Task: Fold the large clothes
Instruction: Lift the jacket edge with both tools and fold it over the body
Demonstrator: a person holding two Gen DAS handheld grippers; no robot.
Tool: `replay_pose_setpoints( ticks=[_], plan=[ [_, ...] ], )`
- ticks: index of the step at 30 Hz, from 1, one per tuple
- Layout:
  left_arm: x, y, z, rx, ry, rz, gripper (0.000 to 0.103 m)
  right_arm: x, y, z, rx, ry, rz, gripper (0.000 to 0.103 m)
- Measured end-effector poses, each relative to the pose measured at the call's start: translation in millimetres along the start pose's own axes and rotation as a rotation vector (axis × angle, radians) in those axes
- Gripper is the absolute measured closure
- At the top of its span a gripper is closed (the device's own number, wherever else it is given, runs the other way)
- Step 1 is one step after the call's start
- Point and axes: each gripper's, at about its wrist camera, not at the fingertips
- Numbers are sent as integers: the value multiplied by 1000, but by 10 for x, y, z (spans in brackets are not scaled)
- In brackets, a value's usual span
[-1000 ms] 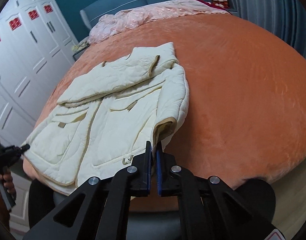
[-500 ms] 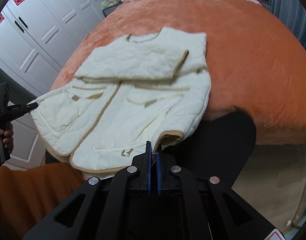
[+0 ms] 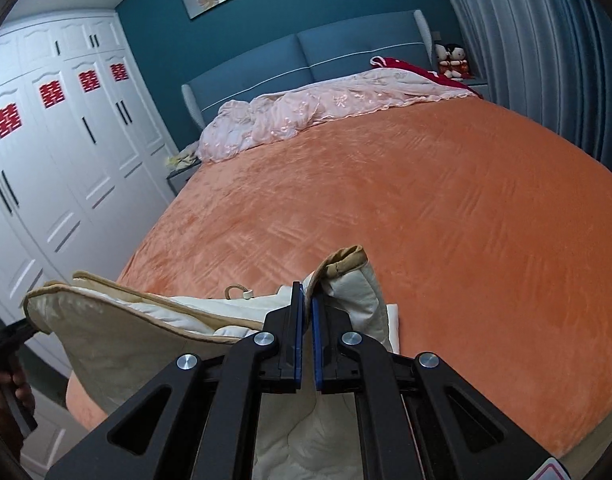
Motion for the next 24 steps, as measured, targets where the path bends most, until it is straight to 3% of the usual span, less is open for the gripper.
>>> replay_pose_setpoints(
  ticks=[5, 11, 20, 24],
  plan=[
    [-145, -84, 817, -98, 76, 48, 98, -42, -64, 690, 70, 23, 49, 99],
    [-9, -61, 1635, -131, 198, 59, 97, 90, -231, 1329, 168, 77, 45, 99],
    [305, -102, 2290, -148, 261, 92, 94, 385, -523, 1913, 237, 148, 63, 99],
    [478, -160, 2367, -178, 212, 102, 94, 523, -583, 2073, 250, 155, 56, 99]
  ],
)
Point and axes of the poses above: each gripper's, at about its wrist camera, not at the fingertips, and z roughly the way its jaws point, y to its left, x to its underside, and after that the axes turned 14 degrees about z, right-handed
